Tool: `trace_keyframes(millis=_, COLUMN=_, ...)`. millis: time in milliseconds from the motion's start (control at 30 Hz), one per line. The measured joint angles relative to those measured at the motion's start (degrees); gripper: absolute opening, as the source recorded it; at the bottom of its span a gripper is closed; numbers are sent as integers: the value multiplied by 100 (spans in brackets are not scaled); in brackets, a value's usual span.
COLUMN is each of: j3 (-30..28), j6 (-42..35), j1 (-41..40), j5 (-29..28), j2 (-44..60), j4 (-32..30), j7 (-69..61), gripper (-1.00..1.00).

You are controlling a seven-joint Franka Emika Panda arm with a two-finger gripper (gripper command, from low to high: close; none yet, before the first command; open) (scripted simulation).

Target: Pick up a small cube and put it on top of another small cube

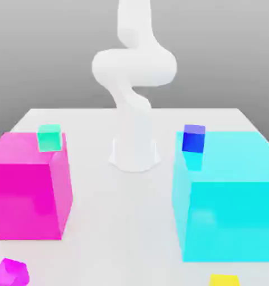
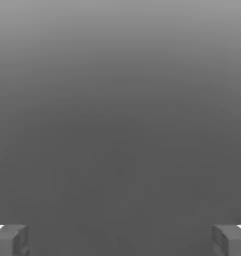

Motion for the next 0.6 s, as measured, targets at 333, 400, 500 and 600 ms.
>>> trace_keyframes(millis=333, j3=-822, j6=466, j1=53, j5=519, j2=2105, j4=195, j7=-707, gripper=0)
trace_keyframes(millis=400, j3=-964, j6=557, j1=39, j5=647, j2=2521, j4=233, j7=-865, gripper=0)
trace_keyframes(millis=500, j3=-1125, j6=690, j1=-32, j5=850, j2=3149, j4=292, j7=-1109, gripper=0)
trace_keyframes(millis=600, j3=-1261, j6=825, j1=-159, j5=1040, j2=3775, j4=351, j7=-1344, gripper=0)
